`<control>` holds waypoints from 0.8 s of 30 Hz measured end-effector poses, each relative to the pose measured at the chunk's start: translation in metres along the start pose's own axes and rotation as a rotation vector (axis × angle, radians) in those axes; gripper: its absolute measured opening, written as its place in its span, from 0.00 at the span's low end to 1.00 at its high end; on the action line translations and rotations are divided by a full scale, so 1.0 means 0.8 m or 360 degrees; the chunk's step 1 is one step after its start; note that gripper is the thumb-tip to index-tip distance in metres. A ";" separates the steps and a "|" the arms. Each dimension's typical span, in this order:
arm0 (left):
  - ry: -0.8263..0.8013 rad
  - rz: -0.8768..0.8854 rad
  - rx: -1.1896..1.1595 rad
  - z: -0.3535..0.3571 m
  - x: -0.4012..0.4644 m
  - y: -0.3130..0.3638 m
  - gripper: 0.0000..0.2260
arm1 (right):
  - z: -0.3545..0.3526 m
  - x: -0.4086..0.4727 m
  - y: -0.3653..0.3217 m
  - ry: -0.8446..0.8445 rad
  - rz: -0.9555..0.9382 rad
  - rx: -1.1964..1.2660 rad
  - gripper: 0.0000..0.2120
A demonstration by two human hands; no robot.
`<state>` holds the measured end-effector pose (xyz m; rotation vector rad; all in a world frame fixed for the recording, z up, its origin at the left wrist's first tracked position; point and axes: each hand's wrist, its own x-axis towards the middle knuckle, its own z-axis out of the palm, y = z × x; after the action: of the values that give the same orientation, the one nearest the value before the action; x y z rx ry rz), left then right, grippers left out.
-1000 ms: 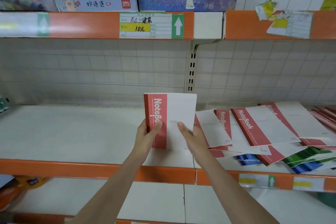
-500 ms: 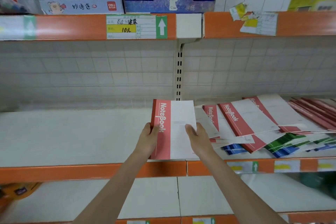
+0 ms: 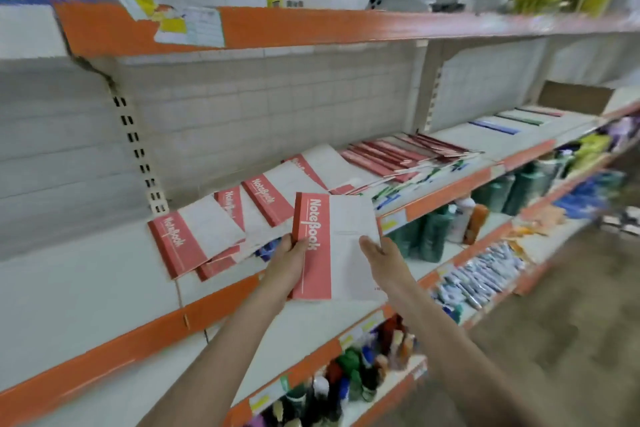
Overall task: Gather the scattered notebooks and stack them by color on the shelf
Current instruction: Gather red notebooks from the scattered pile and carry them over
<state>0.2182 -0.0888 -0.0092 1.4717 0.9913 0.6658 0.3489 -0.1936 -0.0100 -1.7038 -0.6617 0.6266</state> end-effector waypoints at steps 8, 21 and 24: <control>-0.0495 -0.0017 -0.0021 0.228 -0.015 0.026 0.10 | -0.213 -0.009 0.058 0.0509 0.0164 -0.0013 0.14; -0.0955 -0.0010 -0.0053 0.466 -0.055 0.040 0.08 | -0.428 -0.029 0.130 0.0808 0.0289 0.0191 0.13; -0.1021 -0.0017 -0.0084 0.501 -0.056 0.044 0.06 | -0.460 -0.024 0.139 0.0843 0.0311 0.0188 0.14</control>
<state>0.5468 -0.3239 -0.0315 1.4907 0.4774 0.1773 0.6075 -0.4770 -0.0397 -1.7352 -0.0830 0.3144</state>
